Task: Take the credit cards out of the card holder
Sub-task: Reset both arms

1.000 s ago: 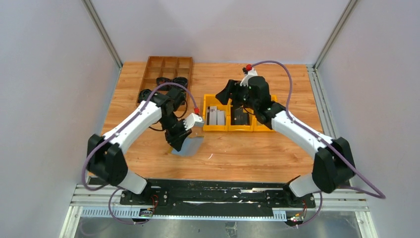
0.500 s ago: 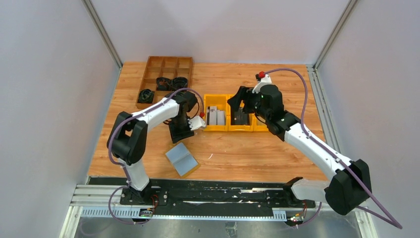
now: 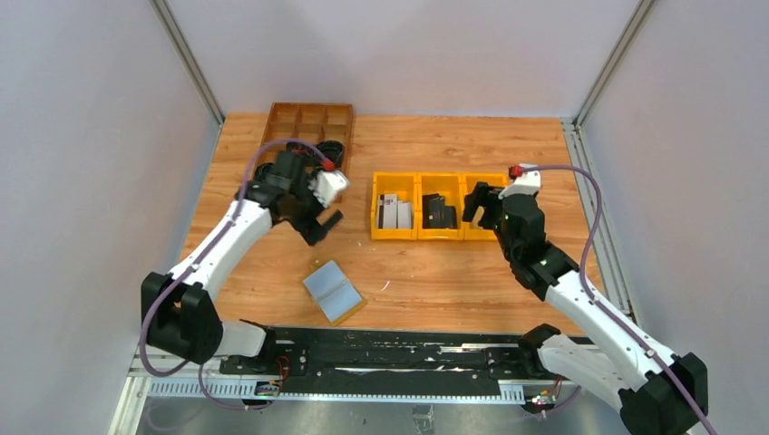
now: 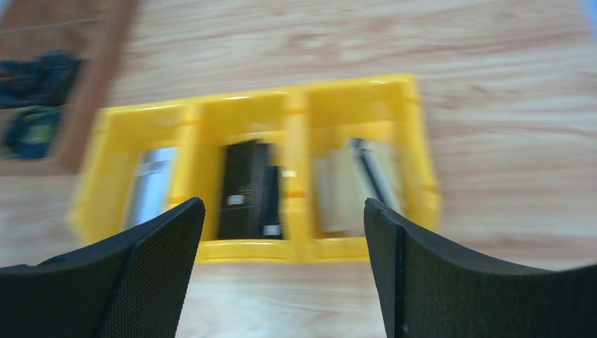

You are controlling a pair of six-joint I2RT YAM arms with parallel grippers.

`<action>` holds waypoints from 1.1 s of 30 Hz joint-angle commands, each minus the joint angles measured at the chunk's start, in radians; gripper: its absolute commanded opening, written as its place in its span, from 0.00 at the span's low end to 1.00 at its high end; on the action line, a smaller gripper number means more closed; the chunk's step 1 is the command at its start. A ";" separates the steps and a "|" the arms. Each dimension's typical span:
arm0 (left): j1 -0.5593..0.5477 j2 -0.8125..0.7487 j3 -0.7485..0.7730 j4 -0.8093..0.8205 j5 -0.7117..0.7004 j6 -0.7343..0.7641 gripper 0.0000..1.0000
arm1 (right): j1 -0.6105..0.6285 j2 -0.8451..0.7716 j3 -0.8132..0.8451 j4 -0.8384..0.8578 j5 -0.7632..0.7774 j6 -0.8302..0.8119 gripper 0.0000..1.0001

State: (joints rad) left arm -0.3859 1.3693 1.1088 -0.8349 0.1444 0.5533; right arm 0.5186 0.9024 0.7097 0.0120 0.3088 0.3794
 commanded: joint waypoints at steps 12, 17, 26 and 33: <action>0.383 -0.127 -0.685 1.424 0.041 -0.454 1.00 | -0.326 0.092 -0.404 0.365 0.628 -0.122 0.88; 0.383 -0.024 -0.757 1.619 0.023 -0.474 1.00 | -0.342 0.210 -0.483 0.624 0.622 -0.204 0.88; 0.383 0.028 -0.977 2.084 -0.103 -0.532 1.00 | -0.352 0.397 -0.505 0.971 0.449 -0.369 0.88; 0.377 0.004 -0.908 1.898 -0.141 -0.525 1.00 | -0.397 0.577 -0.580 1.327 0.104 -0.510 0.92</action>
State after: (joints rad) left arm -0.0074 1.3712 0.1699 1.0069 0.0540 0.0330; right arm 0.1726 1.3453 0.1783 1.0084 0.5774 -0.0410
